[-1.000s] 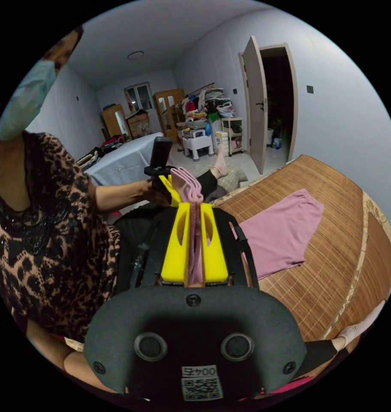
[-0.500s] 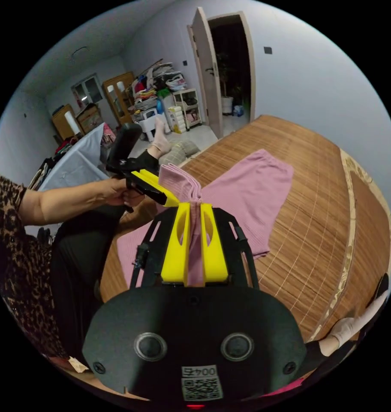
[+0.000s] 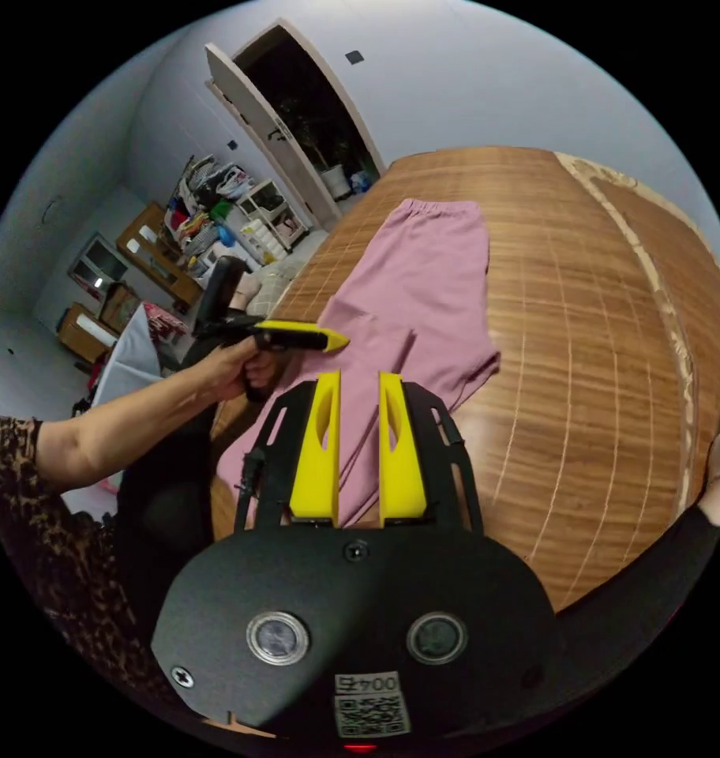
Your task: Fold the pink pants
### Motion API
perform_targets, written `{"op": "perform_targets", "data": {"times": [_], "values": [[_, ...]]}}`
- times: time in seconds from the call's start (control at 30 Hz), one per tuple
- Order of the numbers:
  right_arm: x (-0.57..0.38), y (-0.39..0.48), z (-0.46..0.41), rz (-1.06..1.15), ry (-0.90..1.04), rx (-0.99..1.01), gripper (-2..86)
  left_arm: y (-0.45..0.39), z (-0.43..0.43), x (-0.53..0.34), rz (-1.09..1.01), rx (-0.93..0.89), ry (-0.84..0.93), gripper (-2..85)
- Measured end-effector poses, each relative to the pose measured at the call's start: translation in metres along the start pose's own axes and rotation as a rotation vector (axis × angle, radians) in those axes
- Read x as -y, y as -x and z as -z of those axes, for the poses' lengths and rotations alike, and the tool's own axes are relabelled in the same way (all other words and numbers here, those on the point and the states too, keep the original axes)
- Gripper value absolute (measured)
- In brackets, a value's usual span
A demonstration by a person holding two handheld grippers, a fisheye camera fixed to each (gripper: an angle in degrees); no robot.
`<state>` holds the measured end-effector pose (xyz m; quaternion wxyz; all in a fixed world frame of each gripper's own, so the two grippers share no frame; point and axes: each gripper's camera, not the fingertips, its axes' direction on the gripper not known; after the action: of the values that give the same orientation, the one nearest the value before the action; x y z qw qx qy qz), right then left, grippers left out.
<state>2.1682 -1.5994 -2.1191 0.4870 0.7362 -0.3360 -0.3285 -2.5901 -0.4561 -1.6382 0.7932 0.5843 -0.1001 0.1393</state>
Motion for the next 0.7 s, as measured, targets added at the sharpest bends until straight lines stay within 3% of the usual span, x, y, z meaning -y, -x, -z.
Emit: {"op": "perform_targets", "data": {"times": [0.2, 0.3, 0.43, 0.63, 0.7], "values": [[-0.07, -0.021, 0.003, -0.165, 0.084, 0.191, 8.5, 0.015, 0.039, -0.033, 0.079, 0.02, -0.076, 4.5], [-0.102, -0.034, 0.004, -0.239, 0.072, 0.288, 10.0, -0.005, 0.05, -0.063, 0.058, -0.072, -0.109, 3.0], [-0.121, -0.056, -0.004, -0.281, 0.074, 0.474, 12.3, -0.042, 0.025, -0.099, -0.019, -0.109, -0.07, 1.6], [-0.119, -0.074, -0.027, -0.29, 0.148, 0.541, 12.3, -0.042, -0.028, -0.124, -0.078, 0.034, 0.067, 0.4], [-0.119, -0.082, -0.033, -0.319, 0.166, 0.56, 12.4, -0.032, -0.029, -0.125, -0.055, -0.007, 0.059, 0.3]]}}
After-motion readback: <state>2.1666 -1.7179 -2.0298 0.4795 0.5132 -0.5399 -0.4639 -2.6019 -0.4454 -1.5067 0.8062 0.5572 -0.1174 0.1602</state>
